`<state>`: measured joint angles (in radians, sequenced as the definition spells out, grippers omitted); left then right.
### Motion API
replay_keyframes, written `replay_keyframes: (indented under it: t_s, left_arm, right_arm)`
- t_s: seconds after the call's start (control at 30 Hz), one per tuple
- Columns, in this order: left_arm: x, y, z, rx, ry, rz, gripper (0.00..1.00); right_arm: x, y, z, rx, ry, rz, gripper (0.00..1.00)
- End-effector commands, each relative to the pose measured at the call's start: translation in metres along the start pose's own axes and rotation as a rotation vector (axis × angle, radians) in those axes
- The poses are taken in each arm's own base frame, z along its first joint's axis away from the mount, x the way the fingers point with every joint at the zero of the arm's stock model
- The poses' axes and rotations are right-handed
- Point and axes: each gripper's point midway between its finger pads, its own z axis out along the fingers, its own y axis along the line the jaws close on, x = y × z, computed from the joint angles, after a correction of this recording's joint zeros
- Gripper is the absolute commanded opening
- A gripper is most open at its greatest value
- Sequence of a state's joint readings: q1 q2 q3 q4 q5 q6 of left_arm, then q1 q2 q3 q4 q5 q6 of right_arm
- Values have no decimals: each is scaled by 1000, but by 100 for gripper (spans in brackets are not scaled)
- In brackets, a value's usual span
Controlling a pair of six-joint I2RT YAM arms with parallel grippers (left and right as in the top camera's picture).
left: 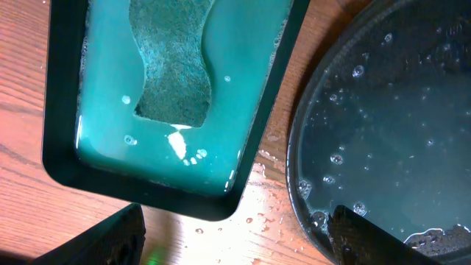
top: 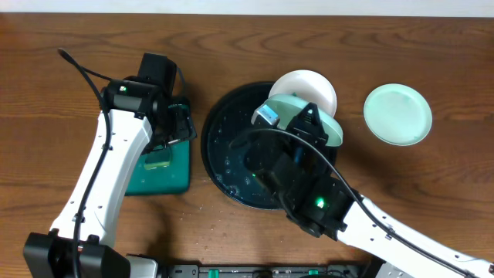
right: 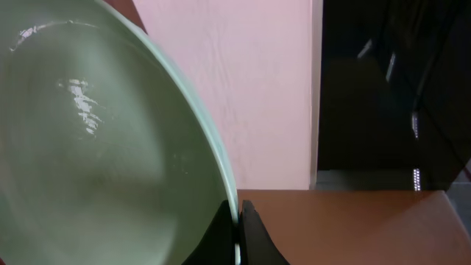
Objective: Clean dirty plates on tray and stack at the side
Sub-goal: 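Tilt the green plate upright over the tray to drain, then carry the green plate right and stack it on the first green plate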
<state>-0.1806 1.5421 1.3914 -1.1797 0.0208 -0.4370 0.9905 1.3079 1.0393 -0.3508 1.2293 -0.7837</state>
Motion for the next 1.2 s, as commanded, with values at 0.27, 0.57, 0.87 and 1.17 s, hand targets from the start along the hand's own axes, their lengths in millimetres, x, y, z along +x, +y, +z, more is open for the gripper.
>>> replay_keyframes:
  t_s: [0.27,0.57,0.87,1.17]
  left_arm:
    - [0,0,-3,2,-7,8,81]
    - [-1,-1,-3,3,-10,8,81]
    - [0,0,-3,0,-5,8,81]
    - [1,0,-3,-1,-3,8,81]
  right_arm:
    - [-14,-11,-11,79,7,165,1]
    - [-18,39,-1,-144,-39,312,1]
    - [11,130,24,-926,308,1104,1]
    - [99,84,96,-857,509,1580,1]
